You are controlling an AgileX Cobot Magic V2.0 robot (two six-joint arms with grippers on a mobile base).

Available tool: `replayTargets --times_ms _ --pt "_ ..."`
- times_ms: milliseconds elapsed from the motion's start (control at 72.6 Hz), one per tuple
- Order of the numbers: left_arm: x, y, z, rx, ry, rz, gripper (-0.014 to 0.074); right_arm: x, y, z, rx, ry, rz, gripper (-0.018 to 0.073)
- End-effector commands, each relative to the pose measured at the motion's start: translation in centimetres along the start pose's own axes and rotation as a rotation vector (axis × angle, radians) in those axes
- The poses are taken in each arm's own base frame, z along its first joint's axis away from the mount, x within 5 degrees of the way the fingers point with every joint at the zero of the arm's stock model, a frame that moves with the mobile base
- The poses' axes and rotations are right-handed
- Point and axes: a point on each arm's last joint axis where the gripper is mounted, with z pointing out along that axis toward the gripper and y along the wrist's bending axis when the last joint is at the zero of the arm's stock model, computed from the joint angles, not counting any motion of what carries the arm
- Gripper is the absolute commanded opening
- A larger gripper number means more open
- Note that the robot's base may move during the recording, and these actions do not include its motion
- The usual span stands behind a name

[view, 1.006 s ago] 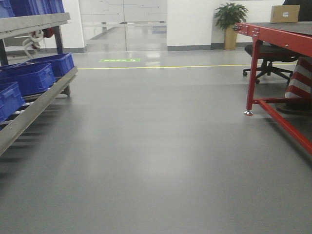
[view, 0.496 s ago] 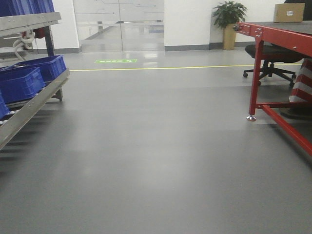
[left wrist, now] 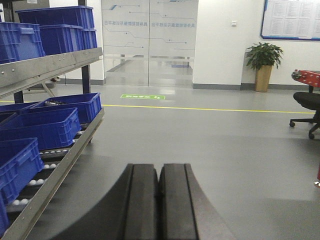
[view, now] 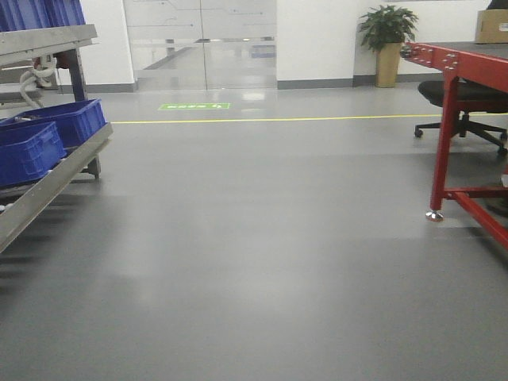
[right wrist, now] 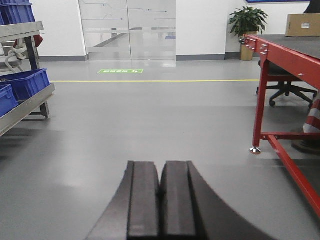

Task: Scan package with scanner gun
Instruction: 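Drive the base forward along the aisle past the blue bins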

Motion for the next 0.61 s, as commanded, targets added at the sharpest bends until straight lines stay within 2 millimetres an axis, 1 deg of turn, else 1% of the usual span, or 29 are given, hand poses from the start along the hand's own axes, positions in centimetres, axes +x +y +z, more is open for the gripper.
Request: replayTargets --times_ms 0,592 --pt "-0.25 -0.01 -0.04 0.001 -0.023 0.003 -0.0111 -0.16 -0.03 -0.02 0.005 -0.02 -0.001 -0.0168" --pt "-0.25 -0.01 -0.04 0.001 -0.023 0.003 -0.0111 -0.16 -0.03 -0.02 0.005 -0.02 -0.001 -0.0168"
